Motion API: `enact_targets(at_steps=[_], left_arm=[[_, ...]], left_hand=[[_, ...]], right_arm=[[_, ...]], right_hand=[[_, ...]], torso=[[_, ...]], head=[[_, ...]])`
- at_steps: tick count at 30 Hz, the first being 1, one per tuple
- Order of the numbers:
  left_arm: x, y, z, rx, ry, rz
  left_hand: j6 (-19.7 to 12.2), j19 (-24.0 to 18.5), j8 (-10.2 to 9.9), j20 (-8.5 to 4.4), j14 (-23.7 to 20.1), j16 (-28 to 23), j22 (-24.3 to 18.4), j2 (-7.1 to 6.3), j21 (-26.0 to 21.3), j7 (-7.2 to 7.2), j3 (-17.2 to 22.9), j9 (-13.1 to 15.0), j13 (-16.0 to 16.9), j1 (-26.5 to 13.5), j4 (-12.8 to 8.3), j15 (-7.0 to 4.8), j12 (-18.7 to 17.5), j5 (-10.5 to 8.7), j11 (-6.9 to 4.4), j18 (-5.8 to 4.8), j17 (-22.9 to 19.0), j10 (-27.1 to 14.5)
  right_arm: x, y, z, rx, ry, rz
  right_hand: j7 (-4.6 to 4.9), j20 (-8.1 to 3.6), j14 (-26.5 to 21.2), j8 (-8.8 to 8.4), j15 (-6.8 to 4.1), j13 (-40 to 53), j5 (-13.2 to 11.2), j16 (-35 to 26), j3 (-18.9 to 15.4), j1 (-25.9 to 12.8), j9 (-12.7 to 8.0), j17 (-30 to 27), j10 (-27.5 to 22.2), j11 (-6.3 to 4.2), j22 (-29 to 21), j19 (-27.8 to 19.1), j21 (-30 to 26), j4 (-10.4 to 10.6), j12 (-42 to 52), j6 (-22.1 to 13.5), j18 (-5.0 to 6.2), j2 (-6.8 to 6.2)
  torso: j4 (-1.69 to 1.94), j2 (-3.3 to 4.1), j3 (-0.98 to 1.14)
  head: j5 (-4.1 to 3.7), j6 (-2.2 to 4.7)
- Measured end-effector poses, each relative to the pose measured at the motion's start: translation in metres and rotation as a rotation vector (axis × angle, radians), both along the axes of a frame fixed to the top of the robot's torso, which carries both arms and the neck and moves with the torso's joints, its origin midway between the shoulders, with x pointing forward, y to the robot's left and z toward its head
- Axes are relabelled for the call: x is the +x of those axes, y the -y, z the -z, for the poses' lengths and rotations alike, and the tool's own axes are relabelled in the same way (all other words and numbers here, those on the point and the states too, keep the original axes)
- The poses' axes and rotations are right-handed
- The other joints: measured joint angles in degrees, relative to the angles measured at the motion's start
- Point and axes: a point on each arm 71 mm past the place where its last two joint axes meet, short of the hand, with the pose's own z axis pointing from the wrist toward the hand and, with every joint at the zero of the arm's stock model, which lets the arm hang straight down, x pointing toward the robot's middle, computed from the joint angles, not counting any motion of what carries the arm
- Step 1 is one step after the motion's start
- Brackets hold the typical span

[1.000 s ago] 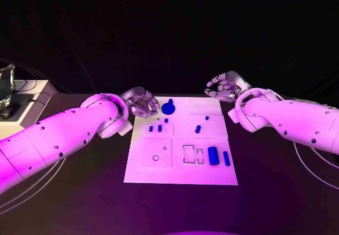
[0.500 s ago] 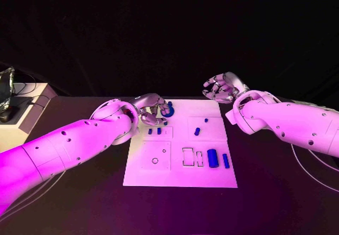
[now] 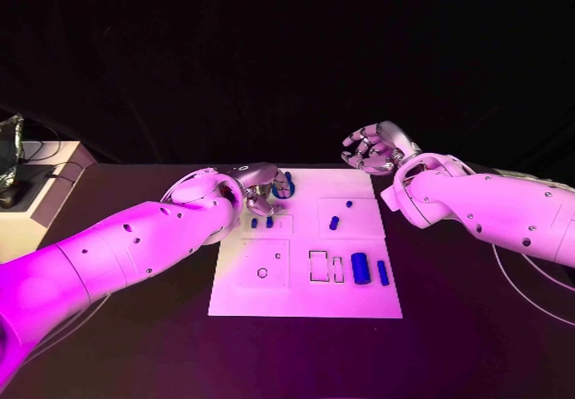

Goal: Assemble the parts on the task board

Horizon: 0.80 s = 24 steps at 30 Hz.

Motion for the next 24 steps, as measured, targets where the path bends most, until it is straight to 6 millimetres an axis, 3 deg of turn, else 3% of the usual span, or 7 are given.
enact_targets(at_steps=[14,24], left_arm=[[0.0033,0.0016,0.0062,0.081,-0.016,-0.015],[0.0047,0.0026,0.0076,0.096,-0.017,-0.024]], left_hand=[[1.7,0.0,-0.2,0.00,1.4,2.7,0.7,0.00,0.8,0.25,0.3,-0.9,-1.0,0.0,-0.3,0.02,-0.2,0.00,-0.02,0.00,1.3,1.8],[3.1,0.4,-0.4,0.00,3.2,4.7,1.7,0.76,2.0,0.43,2.5,-1.8,-1.9,0.3,-1.0,-0.16,-0.7,0.00,-0.39,0.00,2.8,3.7]], right_arm=[[-0.0012,-0.0017,-0.0012,0.003,0.010,-0.005],[-0.0013,-0.0020,-0.0014,0.003,0.012,-0.005]], right_hand=[[-0.09,0.00,0.0,0.00,0.00,-0.7,0.0,0.0,0.3,-0.2,0.1,-0.1,-0.2,-0.23,0.0,0.0,0.0,0.0,-0.6,-0.1,0.00,-0.22],[-0.18,0.00,0.0,0.00,0.01,-0.8,0.0,0.0,0.3,-0.2,0.1,-0.1,-0.2,-0.25,0.0,0.0,-0.2,0.0,-0.7,-0.2,0.00,-0.22]], torso=[[0.08,-0.08,0.00],[0.05,-0.08,-0.03]], head=[[-0.16,-0.46],[-0.23,-0.65]])
